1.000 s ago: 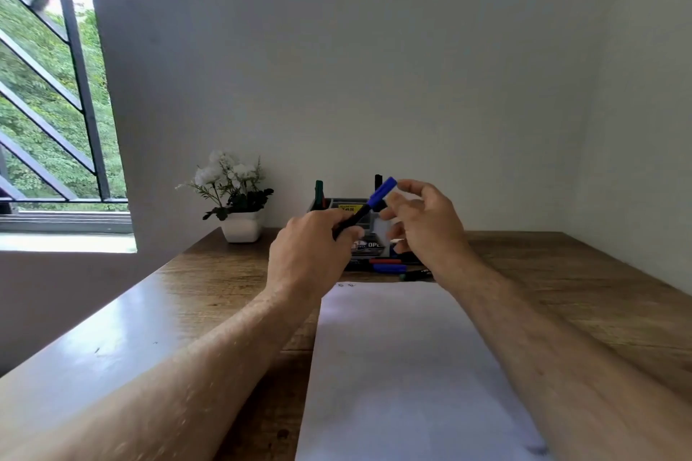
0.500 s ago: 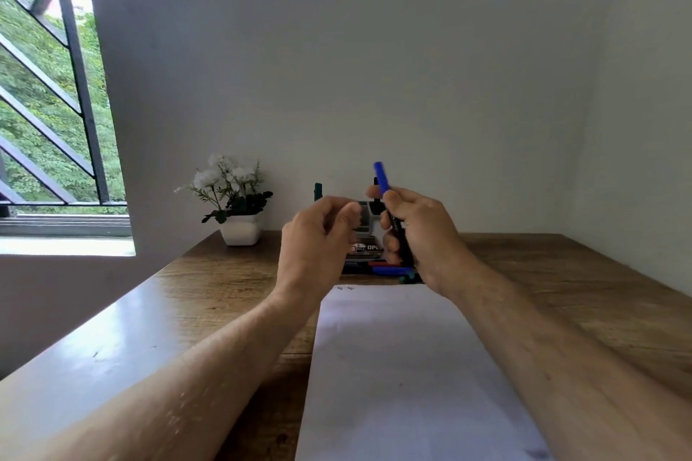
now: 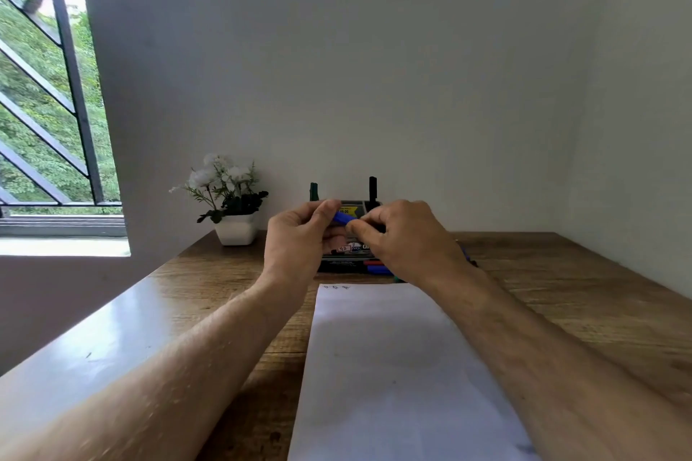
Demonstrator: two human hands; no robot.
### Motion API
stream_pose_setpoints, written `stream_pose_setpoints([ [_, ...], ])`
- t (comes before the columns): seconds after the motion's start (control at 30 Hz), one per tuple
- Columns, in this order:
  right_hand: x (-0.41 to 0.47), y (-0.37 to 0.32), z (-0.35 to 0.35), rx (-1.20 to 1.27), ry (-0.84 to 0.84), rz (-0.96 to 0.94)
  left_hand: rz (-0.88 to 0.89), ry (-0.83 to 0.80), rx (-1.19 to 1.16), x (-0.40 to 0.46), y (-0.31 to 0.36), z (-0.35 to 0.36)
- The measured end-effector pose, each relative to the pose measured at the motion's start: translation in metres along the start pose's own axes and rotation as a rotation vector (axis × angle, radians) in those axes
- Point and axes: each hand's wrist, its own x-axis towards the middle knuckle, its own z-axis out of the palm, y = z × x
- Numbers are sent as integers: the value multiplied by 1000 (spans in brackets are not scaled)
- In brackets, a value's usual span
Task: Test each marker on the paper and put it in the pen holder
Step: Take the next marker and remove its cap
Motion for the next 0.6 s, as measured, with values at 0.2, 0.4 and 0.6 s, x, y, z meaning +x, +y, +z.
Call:
stream_pose_setpoints([
  [0.2, -1, 3, -2, -1, -25, 66, 18, 35, -33, -1, 0, 1],
  [0.4, -3, 16, -2, 37, -51, 212, 26, 216, 47, 4, -11, -3],
  [0.6, -2, 19, 12, 534, -27, 460, -80, 187, 135, -2, -24, 10],
])
